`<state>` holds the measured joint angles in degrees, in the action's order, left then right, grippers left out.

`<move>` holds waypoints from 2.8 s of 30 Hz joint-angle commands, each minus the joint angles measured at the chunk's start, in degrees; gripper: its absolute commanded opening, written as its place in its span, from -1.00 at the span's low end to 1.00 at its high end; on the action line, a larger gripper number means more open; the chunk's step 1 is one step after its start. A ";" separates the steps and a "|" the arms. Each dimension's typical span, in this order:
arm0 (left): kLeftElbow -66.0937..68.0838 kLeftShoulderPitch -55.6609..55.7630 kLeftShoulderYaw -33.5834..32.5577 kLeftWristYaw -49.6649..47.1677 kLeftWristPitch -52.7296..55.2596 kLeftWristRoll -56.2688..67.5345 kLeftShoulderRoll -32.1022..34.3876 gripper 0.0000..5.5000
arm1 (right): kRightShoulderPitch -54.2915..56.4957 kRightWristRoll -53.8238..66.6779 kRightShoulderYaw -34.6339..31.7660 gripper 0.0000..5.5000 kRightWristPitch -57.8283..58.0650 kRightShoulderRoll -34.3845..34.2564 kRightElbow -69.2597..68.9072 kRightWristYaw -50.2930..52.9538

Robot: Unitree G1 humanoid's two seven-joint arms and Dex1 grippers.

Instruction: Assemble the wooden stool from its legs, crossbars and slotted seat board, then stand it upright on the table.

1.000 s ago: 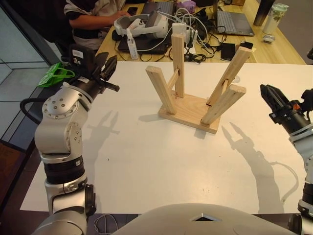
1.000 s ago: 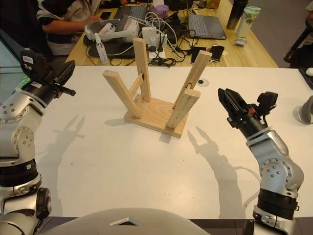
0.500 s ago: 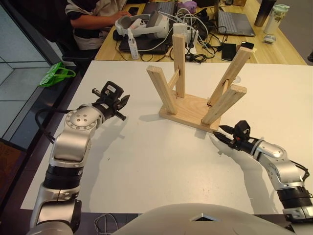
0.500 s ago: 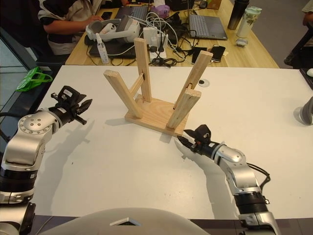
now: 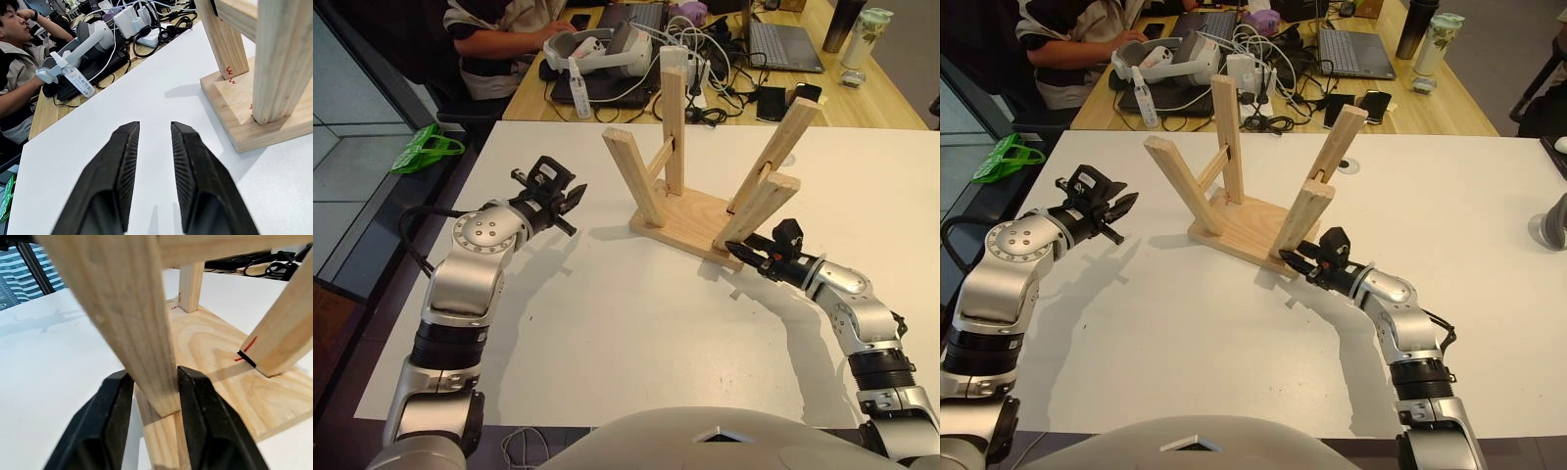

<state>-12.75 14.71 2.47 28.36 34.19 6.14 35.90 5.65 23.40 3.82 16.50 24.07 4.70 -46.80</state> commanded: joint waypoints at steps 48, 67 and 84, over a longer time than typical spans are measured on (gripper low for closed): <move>-11.55 2.29 -4.57 -27.09 -2.72 -2.02 -27.17 -0.57 | -9.77 -15.31 8.42 0.05 -9.44 -14.30 -16.72 28.45; 21.28 14.01 -9.06 8.55 -19.03 5.58 -6.37 -0.57 | 5.36 -1.81 1.35 -0.44 -2.03 -1.32 -6.33 0.04; 14.56 4.97 -7.84 35.10 -10.59 18.37 4.92 -0.24 | 18.29 21.71 -9.93 -0.51 28.77 12.09 1.87 -24.16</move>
<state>3.88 19.31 -5.66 63.36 21.48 23.28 40.07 22.23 39.65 -4.59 39.09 36.69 7.64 -70.93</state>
